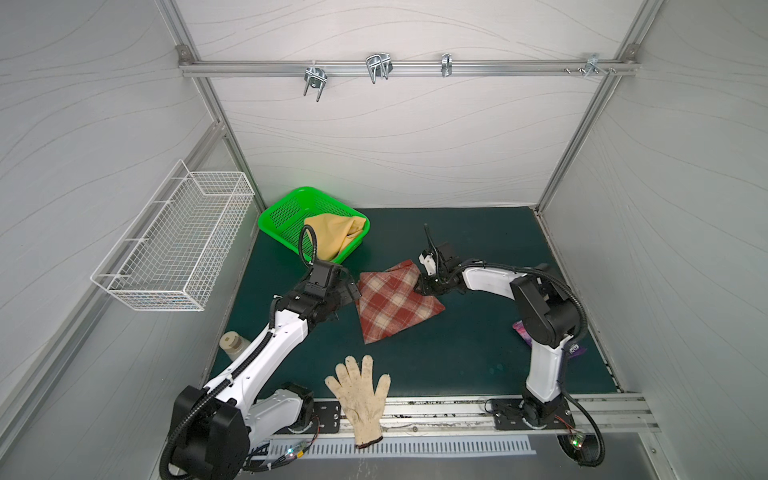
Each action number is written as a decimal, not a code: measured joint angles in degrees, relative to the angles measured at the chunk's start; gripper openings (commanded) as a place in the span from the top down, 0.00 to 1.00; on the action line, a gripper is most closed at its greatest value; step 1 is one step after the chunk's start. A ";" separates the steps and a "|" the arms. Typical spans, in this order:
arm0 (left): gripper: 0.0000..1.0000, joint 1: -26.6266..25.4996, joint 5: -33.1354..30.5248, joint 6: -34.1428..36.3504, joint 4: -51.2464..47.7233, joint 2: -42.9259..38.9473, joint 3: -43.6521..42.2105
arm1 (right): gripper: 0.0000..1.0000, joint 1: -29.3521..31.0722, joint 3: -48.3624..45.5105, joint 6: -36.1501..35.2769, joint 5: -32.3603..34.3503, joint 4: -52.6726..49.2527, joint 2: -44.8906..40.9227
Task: Fold and stack the skirts
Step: 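Drag the plaid skirt to the far corner with the right gripper while the left releases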
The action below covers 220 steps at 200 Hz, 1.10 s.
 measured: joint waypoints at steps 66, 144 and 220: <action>0.01 0.48 0.50 0.20 1.16 -0.90 -0.31 | 1.00 -0.48 7.67 -1.01 -0.09 -7.74 3.08; 0.01 0.48 3.58 0.61 7.30 2.16 -0.31 | 1.00 -9.86 29.86 -9.68 14.36 -25.83 11.02; 0.01 0.48 6.10 2.89 12.90 4.50 -0.31 | 1.00 -23.02 52.41 -19.93 31.43 -36.76 25.40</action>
